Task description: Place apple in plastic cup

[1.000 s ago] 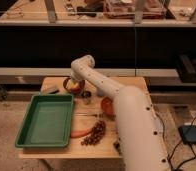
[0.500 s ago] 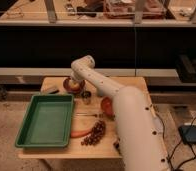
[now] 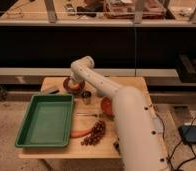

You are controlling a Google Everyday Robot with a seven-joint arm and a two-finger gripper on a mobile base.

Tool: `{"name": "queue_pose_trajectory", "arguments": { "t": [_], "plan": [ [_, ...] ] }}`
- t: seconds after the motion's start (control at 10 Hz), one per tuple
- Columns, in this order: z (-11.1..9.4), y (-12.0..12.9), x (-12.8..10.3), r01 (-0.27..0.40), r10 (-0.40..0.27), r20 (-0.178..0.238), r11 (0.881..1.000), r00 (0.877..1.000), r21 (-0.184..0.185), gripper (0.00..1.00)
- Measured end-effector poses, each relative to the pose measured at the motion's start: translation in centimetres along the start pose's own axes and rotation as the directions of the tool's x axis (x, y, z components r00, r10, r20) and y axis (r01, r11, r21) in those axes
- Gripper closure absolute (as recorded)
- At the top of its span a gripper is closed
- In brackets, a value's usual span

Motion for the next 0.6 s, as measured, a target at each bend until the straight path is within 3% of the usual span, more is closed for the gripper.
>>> {"name": "queue_pose_trajectory", "arguments": {
  "t": [0.6],
  "plan": [
    [1.07,-0.60,-1.06,0.006,-0.007,0.031,1.000,0.999,0.010,0.28]
  ]
}}
